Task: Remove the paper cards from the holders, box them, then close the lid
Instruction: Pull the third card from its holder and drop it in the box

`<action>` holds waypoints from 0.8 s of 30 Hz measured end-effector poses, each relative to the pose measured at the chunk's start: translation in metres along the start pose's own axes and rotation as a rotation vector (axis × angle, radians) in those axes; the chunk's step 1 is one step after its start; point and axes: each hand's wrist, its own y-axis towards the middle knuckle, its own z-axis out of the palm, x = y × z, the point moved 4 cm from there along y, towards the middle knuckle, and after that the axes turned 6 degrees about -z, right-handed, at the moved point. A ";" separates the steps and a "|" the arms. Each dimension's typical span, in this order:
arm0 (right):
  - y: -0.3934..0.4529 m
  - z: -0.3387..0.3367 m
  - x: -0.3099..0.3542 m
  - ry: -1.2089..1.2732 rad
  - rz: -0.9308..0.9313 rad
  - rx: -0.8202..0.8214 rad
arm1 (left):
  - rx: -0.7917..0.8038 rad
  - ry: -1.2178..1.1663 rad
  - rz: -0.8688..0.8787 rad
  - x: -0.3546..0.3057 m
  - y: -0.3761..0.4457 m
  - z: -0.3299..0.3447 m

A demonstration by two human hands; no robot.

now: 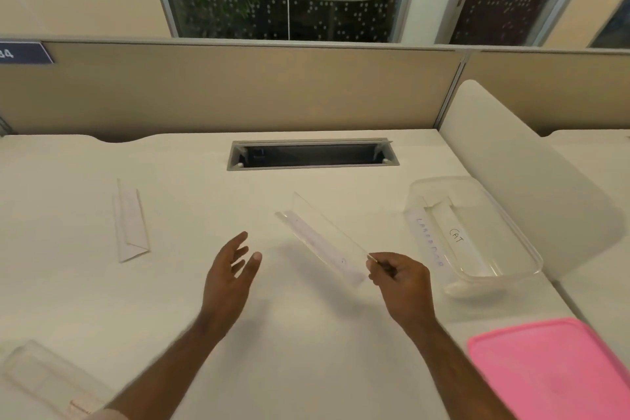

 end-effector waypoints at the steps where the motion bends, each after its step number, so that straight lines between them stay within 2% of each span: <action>1: -0.005 -0.002 0.005 0.037 0.020 0.012 | 0.017 -0.007 -0.011 -0.001 -0.004 -0.011; 7: -0.028 -0.006 0.043 0.170 0.038 0.100 | 0.131 -0.163 -0.063 -0.013 -0.026 -0.054; 12: -0.041 0.005 0.060 0.295 0.098 0.178 | 0.343 -0.432 -0.081 -0.026 -0.044 -0.064; 15: -0.047 0.011 0.064 0.339 0.139 0.200 | 0.425 -0.417 -0.058 -0.028 -0.049 -0.072; 24: -0.045 0.021 0.079 0.313 0.125 0.290 | 0.436 -0.375 -0.094 -0.012 -0.055 -0.099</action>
